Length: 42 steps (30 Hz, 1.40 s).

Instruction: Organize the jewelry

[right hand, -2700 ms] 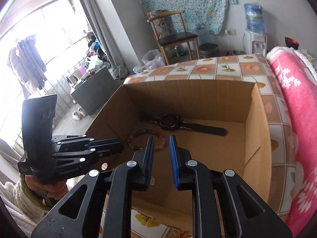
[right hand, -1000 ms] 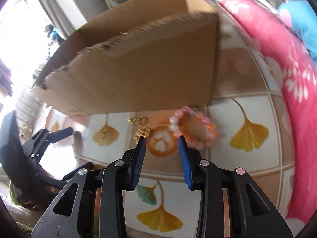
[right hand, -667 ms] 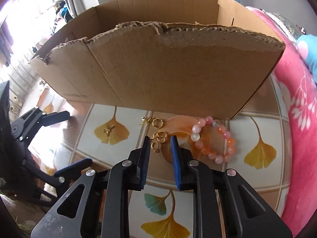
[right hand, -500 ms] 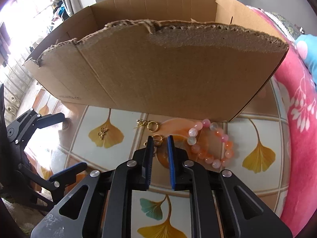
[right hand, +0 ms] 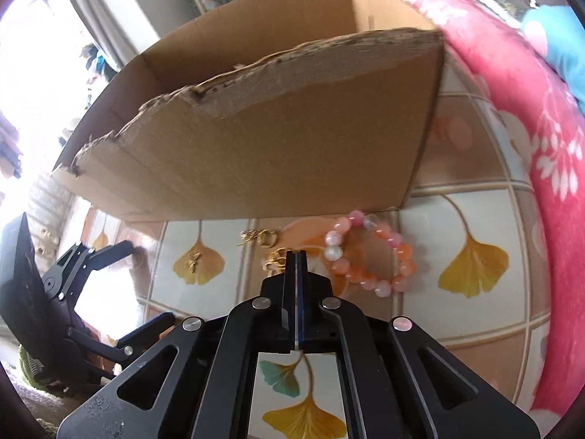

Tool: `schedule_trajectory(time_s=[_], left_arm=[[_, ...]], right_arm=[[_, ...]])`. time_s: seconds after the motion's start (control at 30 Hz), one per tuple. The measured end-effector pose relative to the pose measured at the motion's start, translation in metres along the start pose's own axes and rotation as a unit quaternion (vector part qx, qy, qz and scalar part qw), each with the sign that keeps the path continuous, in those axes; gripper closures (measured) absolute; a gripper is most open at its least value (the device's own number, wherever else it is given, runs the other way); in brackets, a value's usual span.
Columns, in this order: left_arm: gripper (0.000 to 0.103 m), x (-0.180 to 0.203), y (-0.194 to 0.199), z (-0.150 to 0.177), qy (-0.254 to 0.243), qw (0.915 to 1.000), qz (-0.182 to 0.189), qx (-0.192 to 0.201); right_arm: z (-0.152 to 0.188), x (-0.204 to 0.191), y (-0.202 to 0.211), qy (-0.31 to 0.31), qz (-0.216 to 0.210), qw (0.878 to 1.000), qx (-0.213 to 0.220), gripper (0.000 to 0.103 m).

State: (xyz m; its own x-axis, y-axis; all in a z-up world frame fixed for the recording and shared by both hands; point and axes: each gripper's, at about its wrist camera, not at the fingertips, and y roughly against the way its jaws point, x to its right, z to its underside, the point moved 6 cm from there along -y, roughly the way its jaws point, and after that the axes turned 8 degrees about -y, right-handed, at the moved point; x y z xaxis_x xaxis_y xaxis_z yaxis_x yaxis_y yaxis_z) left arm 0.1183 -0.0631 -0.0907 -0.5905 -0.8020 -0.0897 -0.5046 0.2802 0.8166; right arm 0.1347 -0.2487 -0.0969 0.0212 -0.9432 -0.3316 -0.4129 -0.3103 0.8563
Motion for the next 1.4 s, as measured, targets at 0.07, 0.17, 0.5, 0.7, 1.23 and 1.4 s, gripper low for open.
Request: schedule_trajectory(time_s=[0.07,0.17,0.5,0.7,1.23,1.4], left_arm=[[0.011,0.000,0.000,0.000,0.000,1.0000,0.000,0.000],[0.011,0.000,0.001,0.000,0.002,1.0000,-0.001,0.000],[0.011,0.000,0.002,0.003,0.004,1.0000,-0.004,0.003],[0.011,0.000,0.002,0.003,0.004,1.0000,-0.004,0.004],[0.010,0.000,0.002,0.005,0.006,1.0000,-0.006,0.005],[0.010,0.000,0.001,0.004,0.007,0.9999,-0.006,0.004]], right_arm=[[0.001,-0.007,-0.002,0.017,0.005,1.000,-0.006,0.085],[0.005,-0.021,-0.013,0.049,0.032,0.998,-0.007,0.082],[0.027,-0.036,-0.009,0.098,0.060,0.993,-0.018,0.098],[0.031,-0.036,-0.013,0.084,0.058,0.995,-0.013,0.099],[0.020,-0.015,0.003,0.059,0.030,0.998,0.000,0.101],[0.018,-0.019,-0.002,0.077,0.042,0.996,0.009,0.082]])
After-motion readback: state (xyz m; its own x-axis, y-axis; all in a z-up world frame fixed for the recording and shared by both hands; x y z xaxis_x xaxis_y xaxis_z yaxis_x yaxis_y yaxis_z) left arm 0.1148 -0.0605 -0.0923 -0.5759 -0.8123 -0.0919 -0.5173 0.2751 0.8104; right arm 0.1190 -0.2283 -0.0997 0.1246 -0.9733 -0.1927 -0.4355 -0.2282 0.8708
